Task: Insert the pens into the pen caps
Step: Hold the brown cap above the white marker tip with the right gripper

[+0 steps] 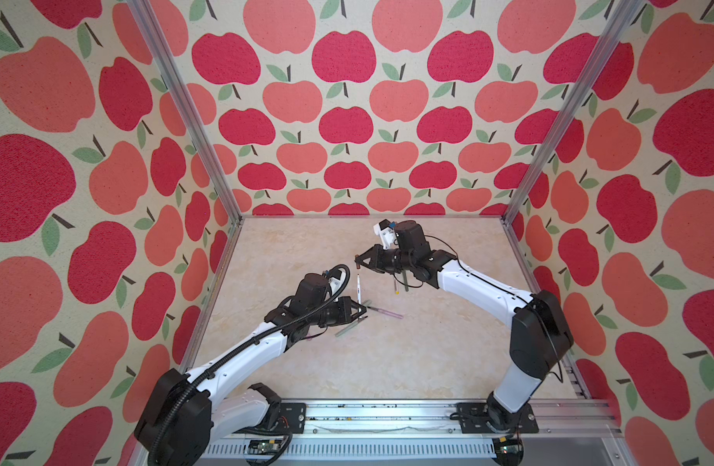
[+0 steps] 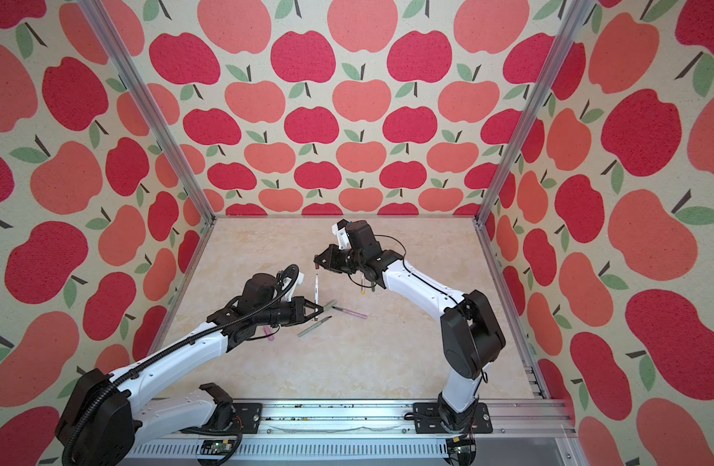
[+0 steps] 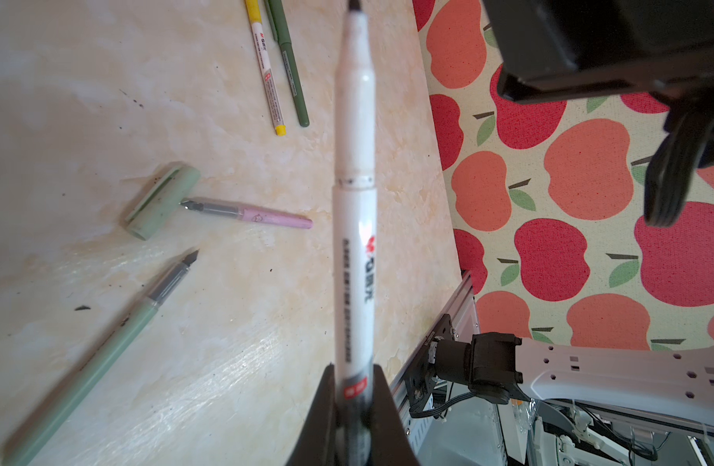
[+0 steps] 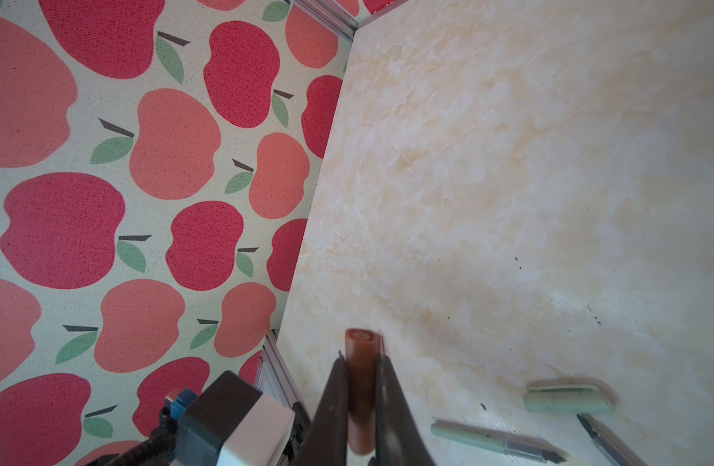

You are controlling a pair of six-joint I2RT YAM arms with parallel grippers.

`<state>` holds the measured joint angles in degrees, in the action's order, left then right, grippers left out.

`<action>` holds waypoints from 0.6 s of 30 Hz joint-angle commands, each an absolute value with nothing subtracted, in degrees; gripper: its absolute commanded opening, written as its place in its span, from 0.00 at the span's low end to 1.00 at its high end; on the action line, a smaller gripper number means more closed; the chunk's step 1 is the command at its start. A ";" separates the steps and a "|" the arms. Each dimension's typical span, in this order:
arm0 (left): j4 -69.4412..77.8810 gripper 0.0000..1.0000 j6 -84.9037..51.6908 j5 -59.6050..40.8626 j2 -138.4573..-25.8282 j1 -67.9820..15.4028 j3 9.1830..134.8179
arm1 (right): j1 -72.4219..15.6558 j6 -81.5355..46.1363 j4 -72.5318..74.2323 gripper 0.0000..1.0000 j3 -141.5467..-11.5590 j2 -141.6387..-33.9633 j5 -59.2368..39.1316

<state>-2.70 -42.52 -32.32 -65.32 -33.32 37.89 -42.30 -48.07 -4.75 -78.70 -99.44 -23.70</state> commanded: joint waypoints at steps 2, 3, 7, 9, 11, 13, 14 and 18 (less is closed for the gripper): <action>-1.32 0.00 -42.45 -31.47 -65.56 -33.66 40.01 | -42.97 -46.85 -5.60 0.08 -77.56 -97.43 -23.91; -1.32 0.00 -42.45 -31.40 -65.46 -33.65 39.99 | -43.04 -46.80 -5.71 0.08 -77.46 -97.39 -23.98; -1.52 0.00 -42.45 -31.29 -65.54 -33.61 40.08 | -43.15 -46.03 -6.50 0.08 -77.28 -97.03 -23.19; -1.41 0.00 -42.53 -31.25 -65.56 -33.66 39.98 | -43.24 -45.47 -7.35 0.08 -77.26 -96.86 -22.79; -1.32 0.00 -42.54 -31.20 -65.59 -33.65 39.99 | -43.24 -45.11 -7.73 0.08 -77.29 -96.73 -22.65; -1.32 0.00 -42.54 -31.20 -65.61 -33.66 39.94 | -43.24 -45.00 -7.83 0.08 -77.19 -96.59 -22.67; -1.26 0.00 -42.54 -31.15 -65.69 -33.64 39.90 | -43.33 -45.00 -7.87 0.08 -77.08 -96.55 -22.67; -1.24 0.00 -42.54 -31.11 -65.80 -33.66 39.90 | -43.51 -45.00 -7.82 0.08 -76.99 -96.59 -22.84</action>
<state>-2.68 -42.52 -31.88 -65.32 -33.32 37.91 -43.03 -46.57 -6.15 -77.97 -98.56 -23.07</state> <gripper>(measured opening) 0.125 0.128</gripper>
